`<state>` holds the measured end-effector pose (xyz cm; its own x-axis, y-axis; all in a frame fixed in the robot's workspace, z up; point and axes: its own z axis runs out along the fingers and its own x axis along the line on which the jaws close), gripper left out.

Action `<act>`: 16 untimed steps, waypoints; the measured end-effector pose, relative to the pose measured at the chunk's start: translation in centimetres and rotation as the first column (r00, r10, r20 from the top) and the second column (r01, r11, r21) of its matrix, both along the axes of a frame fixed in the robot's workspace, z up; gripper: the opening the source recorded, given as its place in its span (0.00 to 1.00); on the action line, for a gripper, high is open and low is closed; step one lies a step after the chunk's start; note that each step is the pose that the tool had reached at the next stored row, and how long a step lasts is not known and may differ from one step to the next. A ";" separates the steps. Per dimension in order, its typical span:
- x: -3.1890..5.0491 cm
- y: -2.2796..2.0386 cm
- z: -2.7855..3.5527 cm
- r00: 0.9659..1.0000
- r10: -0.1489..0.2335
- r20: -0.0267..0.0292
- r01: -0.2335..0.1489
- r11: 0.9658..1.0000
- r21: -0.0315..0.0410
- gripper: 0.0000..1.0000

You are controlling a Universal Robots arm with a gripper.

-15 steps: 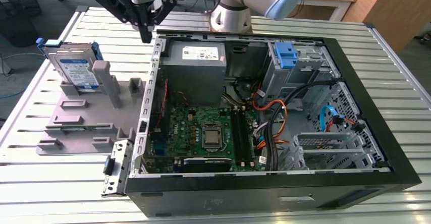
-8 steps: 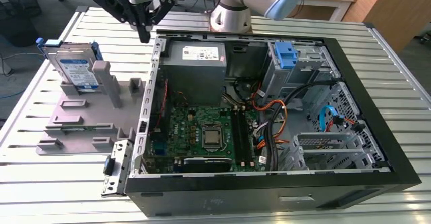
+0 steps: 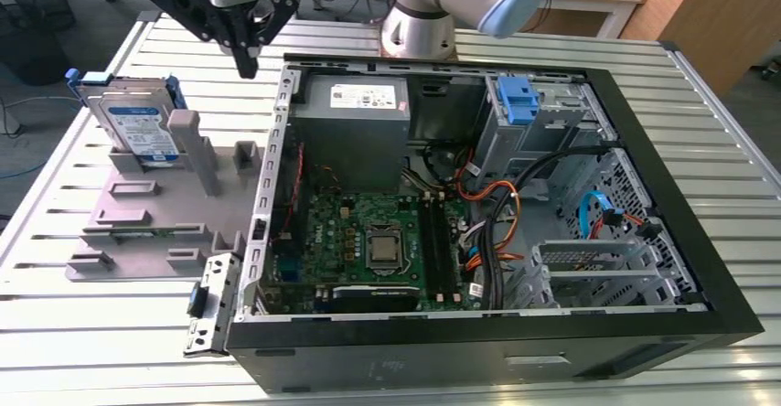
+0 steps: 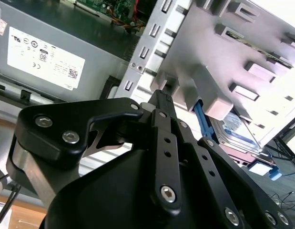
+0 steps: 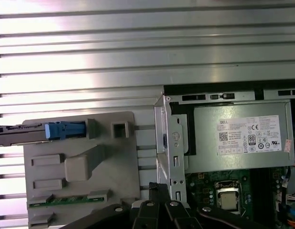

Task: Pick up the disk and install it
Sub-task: 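Reach for the disk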

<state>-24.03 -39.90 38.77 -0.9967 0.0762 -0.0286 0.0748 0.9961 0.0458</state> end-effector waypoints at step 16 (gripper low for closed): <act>-6.77 0.44 -0.81 1.000 -0.003 0.000 0.003 1.000 0.000 0.11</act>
<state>-30.80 -39.45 37.96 -0.9965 0.0791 -0.0286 0.0778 0.9959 0.0458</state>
